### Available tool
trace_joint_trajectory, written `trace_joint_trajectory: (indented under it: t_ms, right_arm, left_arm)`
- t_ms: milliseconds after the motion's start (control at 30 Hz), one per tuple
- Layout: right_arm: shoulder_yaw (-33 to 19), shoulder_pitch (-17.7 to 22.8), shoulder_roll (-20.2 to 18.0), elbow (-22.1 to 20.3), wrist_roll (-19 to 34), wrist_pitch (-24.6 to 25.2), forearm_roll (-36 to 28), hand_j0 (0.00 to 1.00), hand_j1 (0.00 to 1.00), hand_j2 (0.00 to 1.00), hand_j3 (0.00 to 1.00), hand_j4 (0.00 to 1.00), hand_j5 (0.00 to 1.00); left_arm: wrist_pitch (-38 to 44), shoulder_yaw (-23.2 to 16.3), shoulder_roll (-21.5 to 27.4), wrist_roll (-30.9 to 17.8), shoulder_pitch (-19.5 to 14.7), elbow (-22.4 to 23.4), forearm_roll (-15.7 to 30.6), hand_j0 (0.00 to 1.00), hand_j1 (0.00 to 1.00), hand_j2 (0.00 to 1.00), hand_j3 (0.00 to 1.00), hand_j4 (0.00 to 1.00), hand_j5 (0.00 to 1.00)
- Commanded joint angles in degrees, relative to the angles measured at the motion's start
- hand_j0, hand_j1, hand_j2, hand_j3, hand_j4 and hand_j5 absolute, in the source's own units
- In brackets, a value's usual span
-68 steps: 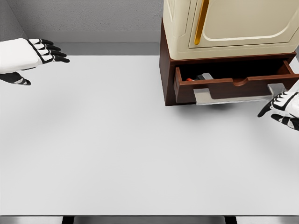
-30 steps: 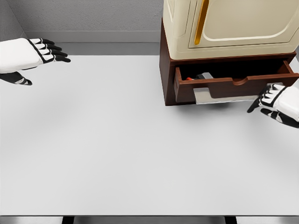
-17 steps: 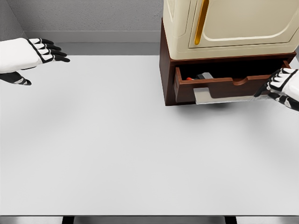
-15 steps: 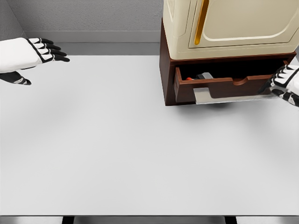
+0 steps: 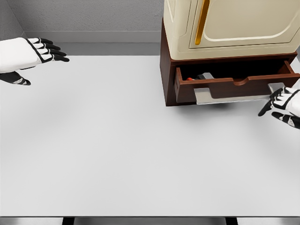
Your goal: Put the switch into the drawer with left arm, and close the drawer with right arm
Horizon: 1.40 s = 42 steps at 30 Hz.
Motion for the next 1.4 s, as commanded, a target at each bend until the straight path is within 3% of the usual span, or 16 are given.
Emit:
trace_joint_trajectory:
  t_ms: [0, 133, 233, 333, 700, 1033, 1367]
  right_arm:
    - [0.2, 0.0, -0.3, 0.0, 0.8, -0.1, 1.7, 0.52, 0.52, 0.52, 0.52, 0.52, 0.52]
    - [-0.5, 0.5, -0.1, 0.1, 0.6, -0.1, 2.7, 0.52, 0.52, 0.52, 0.52, 0.52, 0.52]
    - [-9.2, 0.0, 0.3, 0.1, 0.4, -0.1, -1.3, 0.52, 0.52, 0.52, 0.52, 0.52, 0.52]
    - [-11.7, 0.0, 0.4, 0.1, 0.2, -0.1, -2.4, 0.52, 0.52, 0.52, 0.52, 0.52, 0.52]
    - [-3.4, 2.8, -1.6, -0.2, 0.6, -0.1, -2.8, 0.52, 0.52, 0.52, 0.52, 0.52, 0.52]
    - [-3.0, 6.9, -3.5, -0.2, 0.7, -0.1, -2.0, 0.51, 0.51, 0.51, 0.51, 0.51, 0.51]
    - [-1.7, 5.6, -2.0, 0.0, 0.6, -0.1, 1.9, 0.51, 0.51, 0.51, 0.51, 0.51, 0.51]
  left_arm:
    - [0.1, 0.1, 0.4, 0.0, 0.0, 0.0, 0.6, 1.00, 1.00, 1.00, 1.00, 1.00, 1.00]
    - [0.1, 0.1, 0.4, 0.0, -0.1, -0.2, 0.6, 1.00, 1.00, 1.00, 1.00, 1.00, 1.00]
    - [0.1, 0.1, 0.5, 0.0, -0.1, -0.2, 0.6, 1.00, 1.00, 1.00, 1.00, 1.00, 1.00]
    - [0.1, 0.1, 0.4, 0.0, -0.1, -0.1, 0.6, 1.00, 1.00, 1.00, 1.00, 1.00, 1.00]
    - [0.1, 0.1, 0.5, 0.0, -0.1, -0.2, 0.8, 1.00, 1.00, 1.00, 1.00, 1.00, 1.00]
    - [0.1, 0.1, 0.4, 0.0, 0.0, 0.0, 0.8, 1.00, 1.00, 1.00, 1.00, 1.00, 1.00]
    - [0.1, 0.1, 0.0, -0.1, 0.3, -0.2, 0.8, 1.00, 1.00, 1.00, 1.00, 1.00, 1.00]
